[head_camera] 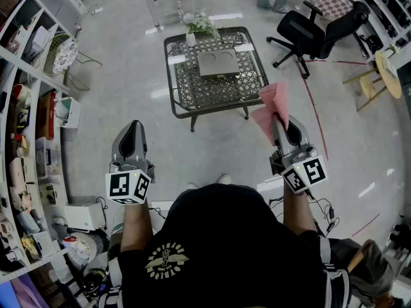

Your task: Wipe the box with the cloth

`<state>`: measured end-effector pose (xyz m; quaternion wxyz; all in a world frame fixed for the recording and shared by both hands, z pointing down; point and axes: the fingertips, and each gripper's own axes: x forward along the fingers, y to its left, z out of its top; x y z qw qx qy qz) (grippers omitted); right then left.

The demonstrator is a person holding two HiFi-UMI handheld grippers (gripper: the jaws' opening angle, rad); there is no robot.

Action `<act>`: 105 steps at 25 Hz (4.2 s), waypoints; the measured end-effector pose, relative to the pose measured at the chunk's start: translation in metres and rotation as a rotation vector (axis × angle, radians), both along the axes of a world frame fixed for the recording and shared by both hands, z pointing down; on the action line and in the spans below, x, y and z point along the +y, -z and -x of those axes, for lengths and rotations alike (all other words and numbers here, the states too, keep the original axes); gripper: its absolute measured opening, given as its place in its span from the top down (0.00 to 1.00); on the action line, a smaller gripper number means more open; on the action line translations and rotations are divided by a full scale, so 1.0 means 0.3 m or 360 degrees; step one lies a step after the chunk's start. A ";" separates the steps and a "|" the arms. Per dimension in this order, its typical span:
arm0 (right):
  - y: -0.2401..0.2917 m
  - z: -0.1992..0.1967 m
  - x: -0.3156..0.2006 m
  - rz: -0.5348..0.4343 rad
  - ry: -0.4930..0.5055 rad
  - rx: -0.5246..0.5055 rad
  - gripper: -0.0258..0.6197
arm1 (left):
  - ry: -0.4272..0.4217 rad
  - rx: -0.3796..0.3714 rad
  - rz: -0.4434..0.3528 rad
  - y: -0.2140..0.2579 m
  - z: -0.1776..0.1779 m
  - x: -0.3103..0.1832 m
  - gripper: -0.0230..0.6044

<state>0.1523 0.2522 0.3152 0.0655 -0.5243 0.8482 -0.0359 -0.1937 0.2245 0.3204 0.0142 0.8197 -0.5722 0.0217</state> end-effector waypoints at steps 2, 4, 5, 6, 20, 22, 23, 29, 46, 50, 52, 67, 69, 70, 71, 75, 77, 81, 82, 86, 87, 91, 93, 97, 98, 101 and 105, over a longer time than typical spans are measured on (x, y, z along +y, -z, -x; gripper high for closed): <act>-0.008 -0.050 -0.015 0.0009 0.0003 -0.0005 0.93 | 0.0006 0.0001 0.0002 -0.001 -0.047 -0.013 0.96; -0.011 -0.093 -0.027 0.0016 0.0008 -0.0012 0.93 | 0.0016 -0.0003 0.0003 0.001 -0.087 -0.020 0.96; -0.010 -0.112 -0.030 0.0015 0.0015 -0.0018 0.93 | 0.0024 -0.0006 0.0002 0.003 -0.103 -0.021 0.96; -0.007 -0.131 -0.031 0.0010 0.0026 -0.0025 0.93 | 0.0033 -0.0009 0.0003 0.004 -0.118 -0.021 0.96; -0.025 -0.254 -0.048 -0.0037 0.0034 -0.0146 0.93 | 0.0052 -0.0064 0.0032 -0.006 -0.178 -0.030 0.96; -0.035 -0.253 -0.061 -0.0025 0.0026 -0.0157 0.93 | 0.0050 -0.0066 0.0047 -0.014 -0.171 -0.039 0.96; -0.038 -0.251 -0.068 -0.0019 0.0023 -0.0162 0.93 | 0.0048 -0.0068 0.0053 -0.016 -0.168 -0.046 0.96; -0.053 -0.188 -0.111 0.0029 0.0025 -0.0150 0.93 | 0.0025 -0.0087 0.0077 -0.025 -0.119 -0.087 0.96; 0.002 0.065 -0.298 0.0018 -0.0014 -0.0069 0.93 | -0.0024 0.0001 0.0063 -0.050 0.112 -0.325 0.96; 0.031 0.103 -0.322 -0.0001 -0.0062 -0.0046 0.93 | -0.0103 0.0015 0.0062 -0.053 0.122 -0.402 0.96; 0.037 0.117 -0.331 0.0006 -0.0086 -0.0030 0.93 | -0.0141 0.0031 0.0045 -0.043 0.119 -0.434 0.96; 0.017 0.210 -0.348 0.0036 -0.0196 0.0132 0.93 | -0.0348 -0.0003 -0.0053 -0.037 0.017 -0.531 0.96; 0.015 0.214 -0.375 0.0043 -0.0213 0.0163 0.93 | -0.0368 -0.0010 -0.0064 -0.027 -0.010 -0.550 0.96; 0.016 0.215 -0.388 0.0046 -0.0219 0.0172 0.93 | -0.0378 -0.0013 -0.0070 -0.022 -0.022 -0.558 0.96; 0.016 0.215 -0.398 0.0049 -0.0225 0.0178 0.93 | -0.0385 -0.0018 -0.0077 -0.017 -0.032 -0.565 0.96; 0.004 0.213 -0.427 0.0058 -0.0249 0.0188 0.93 | -0.0390 -0.0028 -0.0087 -0.015 -0.048 -0.582 0.96; -0.004 0.203 -0.446 0.0061 -0.0254 0.0183 0.93 | -0.0390 -0.0032 -0.0078 -0.024 -0.059 -0.595 0.96; -0.025 0.159 -0.509 0.0075 -0.0251 0.0161 0.93 | -0.0395 -0.0062 -0.0032 -0.060 -0.104 -0.654 0.96; -0.031 0.146 -0.526 0.0078 -0.0250 0.0155 0.93 | -0.0396 -0.0070 -0.0020 -0.072 -0.116 -0.672 0.96; -0.069 0.070 -0.603 0.0120 -0.0265 0.0136 0.93 | -0.0404 -0.0046 0.0038 -0.103 -0.178 -0.748 0.96; -0.079 0.048 -0.624 0.0135 -0.0266 0.0130 0.93 | -0.0403 -0.0040 0.0051 -0.110 -0.197 -0.768 0.96; -0.115 -0.024 -0.717 0.0176 -0.0230 0.0115 0.93 | -0.0379 -0.0075 0.0097 -0.152 -0.270 -0.857 0.96; -0.128 -0.053 -0.770 0.0194 -0.0207 0.0114 0.93 | -0.0376 -0.0076 0.0123 -0.170 -0.308 -0.900 0.96; -0.158 -0.118 -0.887 0.0217 -0.0164 0.0091 0.93 | -0.0369 -0.0092 0.0151 -0.200 -0.385 -0.982 0.96; -0.167 -0.132 -0.915 0.0222 -0.0145 0.0078 0.93 | -0.0361 -0.0100 0.0159 -0.207 -0.402 -1.001 0.96; -0.168 -0.145 -0.997 0.0213 -0.0050 -0.0017 0.93 | -0.0319 -0.0121 0.0201 -0.218 -0.437 -1.051 0.96; -0.200 -0.169 -1.095 0.0236 0.0057 -0.0055 0.93 | -0.0216 -0.0140 0.0215 -0.222 -0.445 -1.099 0.96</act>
